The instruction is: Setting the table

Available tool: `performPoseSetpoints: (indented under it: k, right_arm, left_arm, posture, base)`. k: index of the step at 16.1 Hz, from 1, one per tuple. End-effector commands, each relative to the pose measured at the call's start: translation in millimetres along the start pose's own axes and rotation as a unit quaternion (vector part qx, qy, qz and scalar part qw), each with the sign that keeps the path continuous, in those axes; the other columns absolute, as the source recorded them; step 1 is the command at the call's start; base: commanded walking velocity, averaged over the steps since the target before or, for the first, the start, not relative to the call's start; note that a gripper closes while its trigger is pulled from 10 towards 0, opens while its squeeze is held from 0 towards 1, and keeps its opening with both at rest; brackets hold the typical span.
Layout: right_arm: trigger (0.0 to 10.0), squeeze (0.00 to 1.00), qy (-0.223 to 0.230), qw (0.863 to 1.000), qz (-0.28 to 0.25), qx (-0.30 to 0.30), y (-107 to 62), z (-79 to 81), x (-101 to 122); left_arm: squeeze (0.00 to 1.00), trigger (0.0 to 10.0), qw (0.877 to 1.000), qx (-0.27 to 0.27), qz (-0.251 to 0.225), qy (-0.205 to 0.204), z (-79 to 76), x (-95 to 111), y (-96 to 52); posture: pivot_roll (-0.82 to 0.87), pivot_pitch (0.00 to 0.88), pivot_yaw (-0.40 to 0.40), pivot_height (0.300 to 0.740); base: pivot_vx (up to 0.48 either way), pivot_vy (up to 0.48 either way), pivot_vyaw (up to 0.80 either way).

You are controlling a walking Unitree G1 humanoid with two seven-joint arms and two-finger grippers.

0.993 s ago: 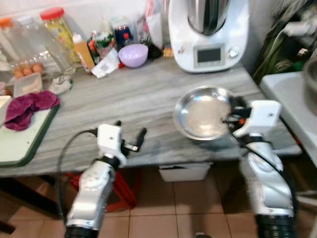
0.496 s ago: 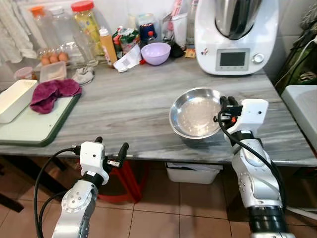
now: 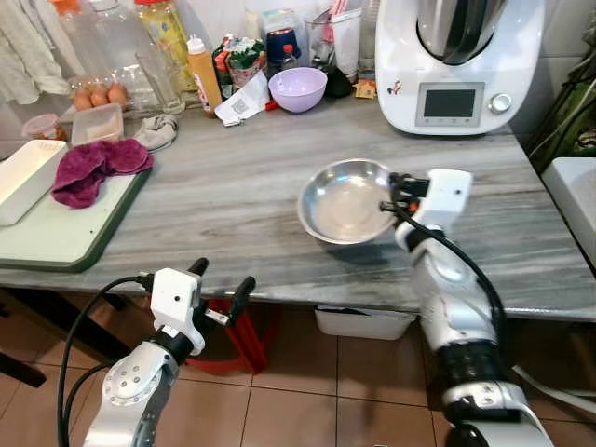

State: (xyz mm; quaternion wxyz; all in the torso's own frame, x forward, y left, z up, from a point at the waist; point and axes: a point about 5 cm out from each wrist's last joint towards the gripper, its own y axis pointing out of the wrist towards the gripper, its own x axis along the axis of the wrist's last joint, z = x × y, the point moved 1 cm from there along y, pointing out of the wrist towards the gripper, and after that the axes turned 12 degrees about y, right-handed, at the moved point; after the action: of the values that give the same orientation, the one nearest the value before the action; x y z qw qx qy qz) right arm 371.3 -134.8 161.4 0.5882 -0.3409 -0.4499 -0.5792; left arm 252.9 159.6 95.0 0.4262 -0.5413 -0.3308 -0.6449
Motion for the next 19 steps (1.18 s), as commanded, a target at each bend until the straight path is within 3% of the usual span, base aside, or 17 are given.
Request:
performPoseSetpoints:
  k: [1,5,11,18,19]
  right_arm:
    - [10.0,0.0,0.008,1.0,-0.002,0.017,3.1,10.4,-1.0]
    - [10.0,0.0,0.051,0.998,0.038,0.023,0.1,17.1,-24.3]
    - [10.0,0.0,0.059,0.994,0.09,0.022,-7.7,14.4,-50.1]
    - [10.0,0.0,0.045,0.992,0.115,0.032,-3.6,19.8,-60.7]
    - [10.0,1.0,0.048,0.992,0.112,0.029,-1.6,19.9,-59.6]
  left_arm:
    - [0.0,10.0,1.0,-0.005,0.009,0.004,2.1,-1.7,-3.2]
    - [0.0,10.0,1.0,-0.011,0.009,-0.001,2.9,-1.8,-2.5]
    - [0.0,10.0,1.0,-0.026,0.007,-0.003,-1.9,-3.0,2.1]
    - [0.0,10.0,0.999,-0.029,-0.015,-0.001,-8.3,4.6,14.5]
    - [0.0,10.0,0.999,-0.028,-0.015,-0.002,-8.9,4.8,15.0]
  posture:
    - [-0.07,0.108,0.098,0.74]
    - [-0.07,0.104,0.099,0.74]
    - [-0.08,0.097,0.1,0.74]
    - [-0.08,0.091,0.085,0.74]
    - [-0.08,0.091,0.085,0.74]
  base:
    - [0.0,0.0,0.0]
    - [0.0,0.0,0.0]
    - [0.0,0.0,0.0]
    - [0.0,0.0,0.0]
    - [0.0,0.0,0.0]
